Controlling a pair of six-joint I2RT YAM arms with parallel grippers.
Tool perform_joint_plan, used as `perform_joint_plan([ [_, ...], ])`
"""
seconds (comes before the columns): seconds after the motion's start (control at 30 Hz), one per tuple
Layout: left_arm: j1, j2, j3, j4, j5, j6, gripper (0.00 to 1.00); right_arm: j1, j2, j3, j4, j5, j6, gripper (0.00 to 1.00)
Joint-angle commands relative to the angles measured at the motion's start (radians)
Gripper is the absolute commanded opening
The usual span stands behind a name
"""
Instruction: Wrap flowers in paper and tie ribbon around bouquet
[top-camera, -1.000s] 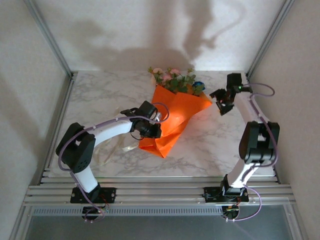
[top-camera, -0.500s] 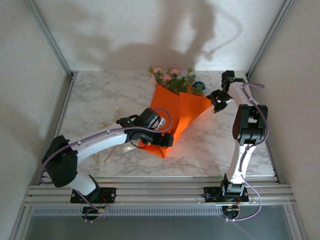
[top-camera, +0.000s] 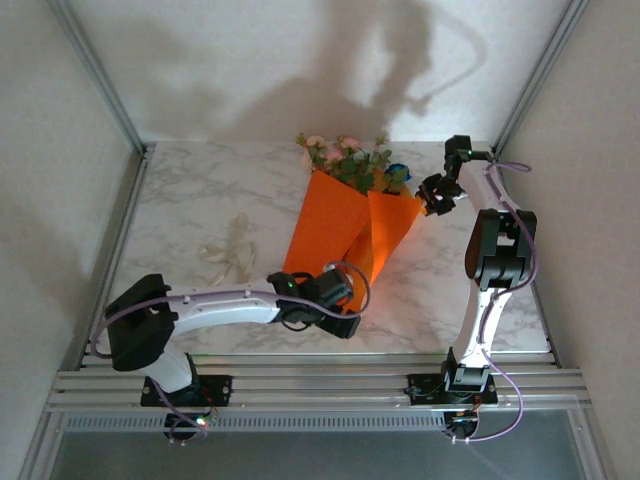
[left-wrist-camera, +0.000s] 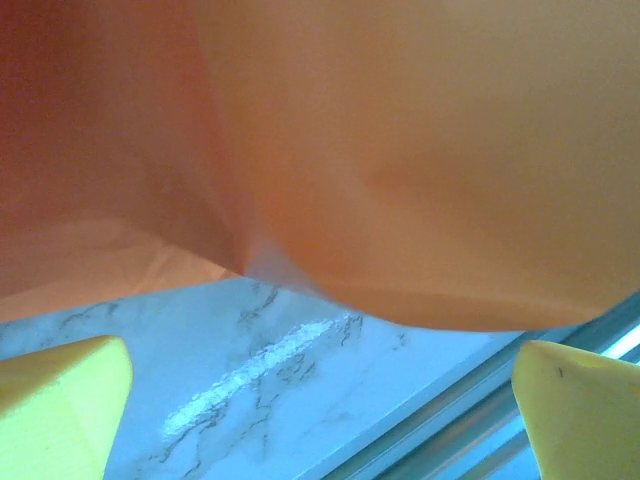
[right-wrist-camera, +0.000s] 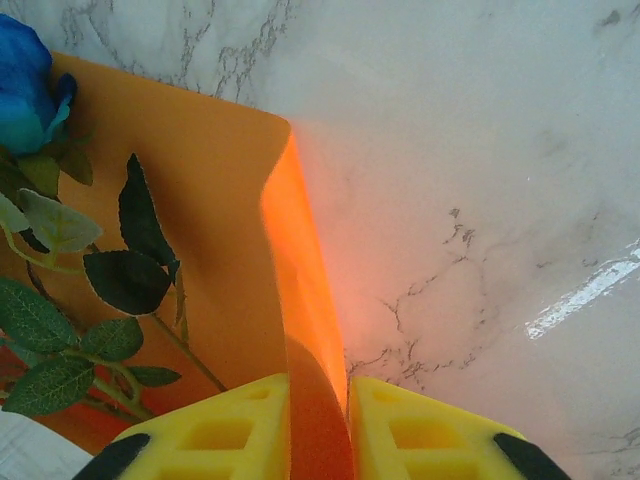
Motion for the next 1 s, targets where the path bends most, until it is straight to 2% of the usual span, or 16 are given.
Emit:
perform_joint_plan([
  [0.0,-0.054,0.029,0.012,0.002,-0.197,0.038,0.97,0.001,0.013,0.025,-0.048,0.008,-0.018,0.19],
  [0.2,-0.149,0.069,-0.021,0.042,-0.322,0.064,0.98,0.002,0.023,0.038,-0.061,0.009,-0.029,0.12],
  [0.33,-0.164,0.149,-0.004,0.029,-0.429,0.07,0.99,0.001,0.027,0.05,-0.075,0.017,-0.039,0.09],
  [0.43,-0.158,0.203,0.009,0.056,-0.442,0.089,0.95,0.0,0.023,0.048,-0.079,0.02,-0.046,0.08],
  [0.5,-0.157,0.234,0.019,0.065,-0.466,0.088,0.85,-0.002,0.025,0.049,-0.083,0.019,-0.051,0.07],
  [0.57,-0.15,0.259,0.037,0.045,-0.512,0.07,0.63,-0.003,0.025,0.05,-0.085,0.02,-0.059,0.06],
  [0.67,-0.141,0.274,0.059,0.02,-0.557,0.048,0.56,-0.002,0.022,0.05,-0.087,0.023,-0.067,0.01],
  [0.77,-0.134,0.269,0.059,0.023,-0.555,0.043,0.38,-0.003,0.019,0.048,-0.087,0.029,-0.072,0.0],
  [0.83,-0.134,0.263,0.053,0.028,-0.545,0.047,0.0,-0.004,0.021,0.053,-0.09,0.034,-0.076,0.0],
  [0.97,-0.142,0.234,0.019,0.052,-0.502,0.084,0.0,-0.009,0.033,0.08,-0.106,0.048,-0.1,0.0],
])
